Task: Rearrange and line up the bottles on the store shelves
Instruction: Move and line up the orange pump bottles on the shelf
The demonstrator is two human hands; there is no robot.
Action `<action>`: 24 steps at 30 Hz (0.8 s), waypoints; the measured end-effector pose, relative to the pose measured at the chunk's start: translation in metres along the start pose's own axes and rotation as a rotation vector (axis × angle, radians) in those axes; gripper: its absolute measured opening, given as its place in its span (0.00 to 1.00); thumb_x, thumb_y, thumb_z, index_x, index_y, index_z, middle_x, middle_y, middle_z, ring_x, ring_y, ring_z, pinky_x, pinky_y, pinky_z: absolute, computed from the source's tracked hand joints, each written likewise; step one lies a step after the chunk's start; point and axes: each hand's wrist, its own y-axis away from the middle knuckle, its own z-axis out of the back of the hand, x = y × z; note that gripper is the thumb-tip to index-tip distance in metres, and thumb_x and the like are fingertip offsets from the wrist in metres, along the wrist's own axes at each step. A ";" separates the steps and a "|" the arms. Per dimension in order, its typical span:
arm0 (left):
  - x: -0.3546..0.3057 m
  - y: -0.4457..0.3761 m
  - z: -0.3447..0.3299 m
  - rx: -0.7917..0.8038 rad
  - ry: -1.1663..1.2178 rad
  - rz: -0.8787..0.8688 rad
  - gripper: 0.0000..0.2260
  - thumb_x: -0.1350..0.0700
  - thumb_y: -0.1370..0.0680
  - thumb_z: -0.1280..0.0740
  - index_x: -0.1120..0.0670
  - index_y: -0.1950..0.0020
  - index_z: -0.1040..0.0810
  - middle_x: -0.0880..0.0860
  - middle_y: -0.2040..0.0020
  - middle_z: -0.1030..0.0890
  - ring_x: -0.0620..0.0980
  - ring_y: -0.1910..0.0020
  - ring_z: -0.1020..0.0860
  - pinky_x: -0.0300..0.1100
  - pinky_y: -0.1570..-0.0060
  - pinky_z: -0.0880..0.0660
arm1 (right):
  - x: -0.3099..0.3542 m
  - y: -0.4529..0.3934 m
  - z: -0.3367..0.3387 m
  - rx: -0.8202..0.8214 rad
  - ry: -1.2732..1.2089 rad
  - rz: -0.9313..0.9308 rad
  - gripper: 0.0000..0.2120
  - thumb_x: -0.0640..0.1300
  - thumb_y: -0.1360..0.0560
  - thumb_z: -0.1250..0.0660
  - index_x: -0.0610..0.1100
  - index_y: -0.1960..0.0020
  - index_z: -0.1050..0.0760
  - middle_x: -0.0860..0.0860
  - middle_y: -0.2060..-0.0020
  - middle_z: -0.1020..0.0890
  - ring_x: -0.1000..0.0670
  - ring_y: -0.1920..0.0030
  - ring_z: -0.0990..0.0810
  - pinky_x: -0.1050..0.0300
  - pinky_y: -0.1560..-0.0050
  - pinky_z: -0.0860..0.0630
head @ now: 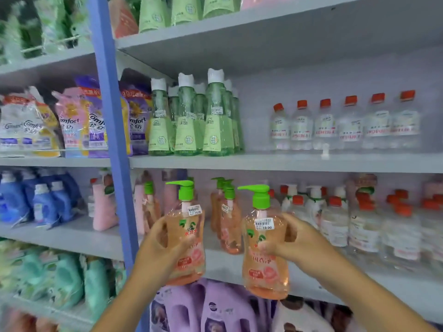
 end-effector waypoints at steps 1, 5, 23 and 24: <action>0.007 -0.006 -0.004 0.018 0.037 0.017 0.17 0.54 0.28 0.21 0.44 0.42 0.21 0.43 0.50 0.13 0.45 0.50 0.15 0.43 0.51 0.19 | -0.012 -0.008 -0.007 -0.020 0.004 -0.019 0.25 0.43 0.32 0.19 0.56 0.39 0.22 0.58 0.49 0.13 0.56 0.48 0.14 0.49 0.41 0.20; 0.038 -0.039 -0.021 0.128 0.086 -0.024 0.16 0.59 0.27 0.22 0.47 0.43 0.21 0.41 0.50 0.14 0.40 0.51 0.16 0.39 0.51 0.20 | -0.047 -0.047 -0.024 -0.196 0.000 -0.071 0.25 0.42 0.31 0.20 0.60 0.39 0.24 0.60 0.49 0.14 0.58 0.48 0.15 0.49 0.41 0.19; 0.095 -0.093 -0.120 0.515 -0.050 -0.240 0.26 0.38 0.34 0.23 0.42 0.39 0.23 0.36 0.43 0.26 0.30 0.45 0.26 0.28 0.44 0.28 | -0.104 -0.110 0.005 -0.613 0.208 -0.291 0.33 0.42 0.25 0.26 0.52 0.26 0.37 0.56 0.52 0.18 0.56 0.55 0.18 0.64 0.64 0.22; 0.090 -0.089 -0.126 0.514 -0.067 -0.240 0.27 0.39 0.33 0.22 0.41 0.38 0.26 0.36 0.43 0.25 0.28 0.45 0.26 0.25 0.47 0.30 | -0.105 -0.110 0.010 -0.602 0.226 -0.295 0.33 0.42 0.25 0.26 0.54 0.26 0.37 0.57 0.53 0.18 0.56 0.57 0.18 0.66 0.67 0.24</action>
